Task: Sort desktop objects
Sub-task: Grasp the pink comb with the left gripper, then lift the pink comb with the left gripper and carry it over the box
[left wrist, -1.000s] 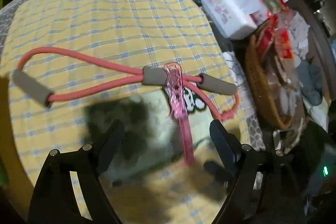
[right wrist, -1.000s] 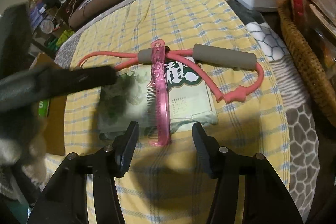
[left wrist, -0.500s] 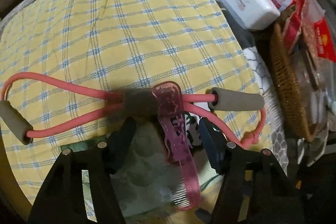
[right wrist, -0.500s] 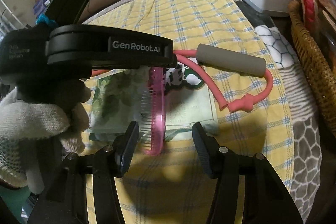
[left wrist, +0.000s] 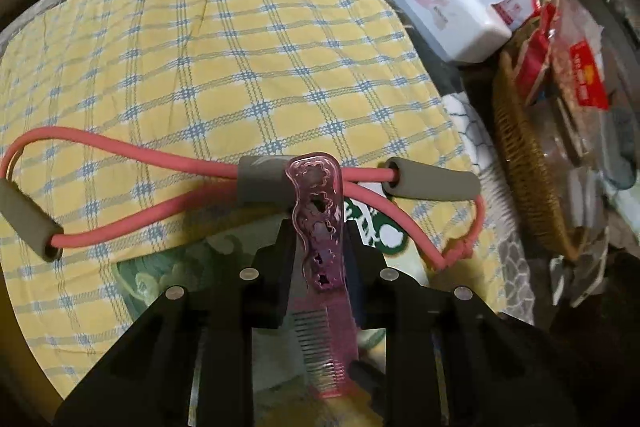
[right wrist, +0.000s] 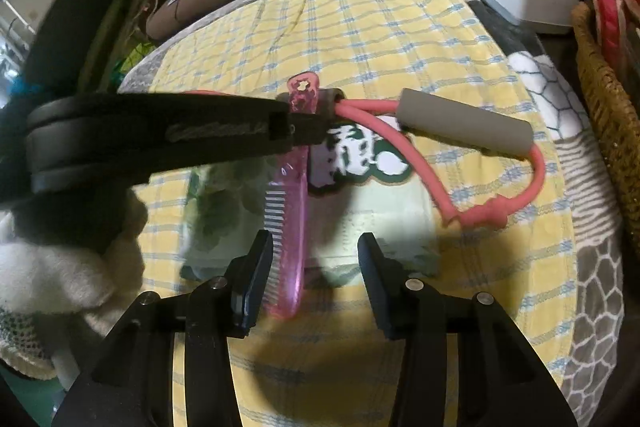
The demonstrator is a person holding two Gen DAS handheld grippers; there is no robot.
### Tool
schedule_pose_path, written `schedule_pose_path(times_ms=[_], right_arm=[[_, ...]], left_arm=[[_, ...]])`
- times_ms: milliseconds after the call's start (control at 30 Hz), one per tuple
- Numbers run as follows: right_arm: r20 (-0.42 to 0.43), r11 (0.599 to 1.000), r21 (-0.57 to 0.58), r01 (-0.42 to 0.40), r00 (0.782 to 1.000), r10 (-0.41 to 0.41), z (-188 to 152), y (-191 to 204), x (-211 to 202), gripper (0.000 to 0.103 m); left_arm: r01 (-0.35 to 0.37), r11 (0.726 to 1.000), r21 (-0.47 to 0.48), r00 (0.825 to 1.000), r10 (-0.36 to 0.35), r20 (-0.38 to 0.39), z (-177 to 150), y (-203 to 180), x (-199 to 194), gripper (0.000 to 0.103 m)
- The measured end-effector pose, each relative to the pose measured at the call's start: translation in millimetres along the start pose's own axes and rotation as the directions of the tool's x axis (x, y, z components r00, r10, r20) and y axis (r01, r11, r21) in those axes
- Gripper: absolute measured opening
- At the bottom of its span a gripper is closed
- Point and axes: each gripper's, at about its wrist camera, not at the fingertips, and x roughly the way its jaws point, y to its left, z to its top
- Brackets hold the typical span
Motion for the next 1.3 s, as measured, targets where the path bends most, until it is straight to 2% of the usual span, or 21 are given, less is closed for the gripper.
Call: schedule_pose_path(times_ms=[67,167,267,433,733,900,1067,1300], right_arm=[[-0.004,1.000,0.005,-0.009,1.000,0.009,3.4,2.4,3.1,0.045],[-0.004,0.999,0.009,-0.045,0.999,0.045,6.3,7.6,6.4,0.022],[-0.005,0.997,0.021,-0.076,0.997,0.076,7.3,12.9,11.1,0.022],[-0.007,0.995,0.032,-0.098,0.995,0.099,6.7,15.8,12.9,0.022],[0.021,0.991,0.033,-0.129,0.992,0.128,11.3,31.9,-6.3,0.021],[0.052,0.991,-0.004,-0.134,0.990,0.134,22.4,59.7,-30.7,0.021],[0.091,0.989,-0.063,-0.133,0.986,0.138,30.2,104.8,-65.3,0.020],[0.116,0.976,-0.163,-0.147,0.979,0.167,29.7,193.8,-97.3,0.021]], left_arm=[[0.007,1.000,0.002,1.000,-0.007,0.003,-2.3,0.5,-5.5,0.022],[0.036,0.999,0.000,0.999,-0.036,0.005,-4.7,1.1,-12.5,0.021],[0.071,0.997,0.001,0.997,-0.071,0.011,-7.9,-0.3,-20.8,0.021],[0.081,0.997,-0.001,0.996,-0.081,0.021,-10.2,2.0,-29.9,0.021],[0.124,0.991,-0.051,0.991,-0.121,0.064,-14.6,17.4,-66.1,0.021],[0.142,0.988,-0.058,0.984,-0.135,0.116,-15.7,25.2,-113.0,0.021],[0.171,0.982,-0.074,0.971,-0.156,0.181,-21.2,41.5,-174.7,0.021],[0.133,0.987,-0.093,0.958,-0.103,0.269,-47.3,80.7,-264.4,0.020]])
